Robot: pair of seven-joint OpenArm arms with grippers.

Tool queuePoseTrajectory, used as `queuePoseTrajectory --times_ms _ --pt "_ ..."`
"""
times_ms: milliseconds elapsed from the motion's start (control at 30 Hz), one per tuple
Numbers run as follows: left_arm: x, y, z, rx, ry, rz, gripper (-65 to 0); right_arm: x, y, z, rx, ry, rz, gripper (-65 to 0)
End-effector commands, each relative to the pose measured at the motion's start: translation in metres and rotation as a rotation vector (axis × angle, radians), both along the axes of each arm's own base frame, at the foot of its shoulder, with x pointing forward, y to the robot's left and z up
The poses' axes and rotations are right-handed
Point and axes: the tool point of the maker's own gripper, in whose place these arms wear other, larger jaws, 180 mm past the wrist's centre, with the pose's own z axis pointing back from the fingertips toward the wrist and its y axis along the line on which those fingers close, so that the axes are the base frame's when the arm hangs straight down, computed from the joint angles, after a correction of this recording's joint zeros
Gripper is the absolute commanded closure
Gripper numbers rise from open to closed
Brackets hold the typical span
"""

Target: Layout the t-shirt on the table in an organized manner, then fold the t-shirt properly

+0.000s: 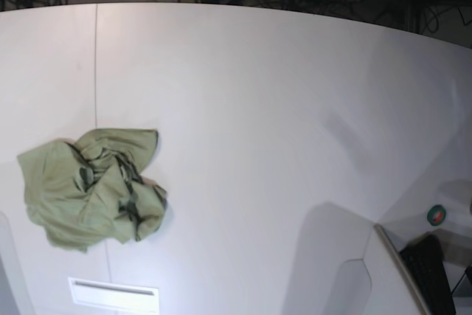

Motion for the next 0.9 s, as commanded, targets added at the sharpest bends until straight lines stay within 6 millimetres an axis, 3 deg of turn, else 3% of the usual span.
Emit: queuePoseTrajectory --times_ms 0,100,300,433,533,700,800,867 --pt "-0.005 0.004 0.010 -0.009 -0.013 -0.013 0.0 -0.004 -0.006 0.011 -0.018 0.001 -0.002 0.0" --pt "0.005 0.013 0.037 -0.009 -0.073 -0.081 0.0 0.007 -0.007 0.036 -0.036 -0.035 -0.022 0.0" --pt "0.059 0.007 0.097 -0.053 -0.263 -0.140 0.0 0.069 -0.015 0.090 -0.091 -0.235 -0.030 0.0" --pt "0.112 -0.007 0.131 -0.123 -0.384 -0.092 0.0 0.130 -0.017 0.107 -0.104 -0.387 -0.012 0.0" --pt "0.163 -0.021 0.153 -0.155 -0.414 -0.072 0.0 0.189 -0.015 0.126 -0.107 -0.535 -0.001 0.0" --pt "0.236 -0.039 0.162 -0.239 -0.377 0.026 0.0 0.276 -0.014 0.145 -0.082 -0.650 -0.033 0.0" --pt "0.268 -0.033 0.158 -0.276 -0.354 0.116 0.0 0.325 -0.006 0.146 -0.038 -0.647 0.016 0.0" --pt "0.288 -0.023 0.158 -0.277 -0.400 0.184 0.0 0.355 0.005 0.146 -0.002 -0.637 0.101 -17.1"
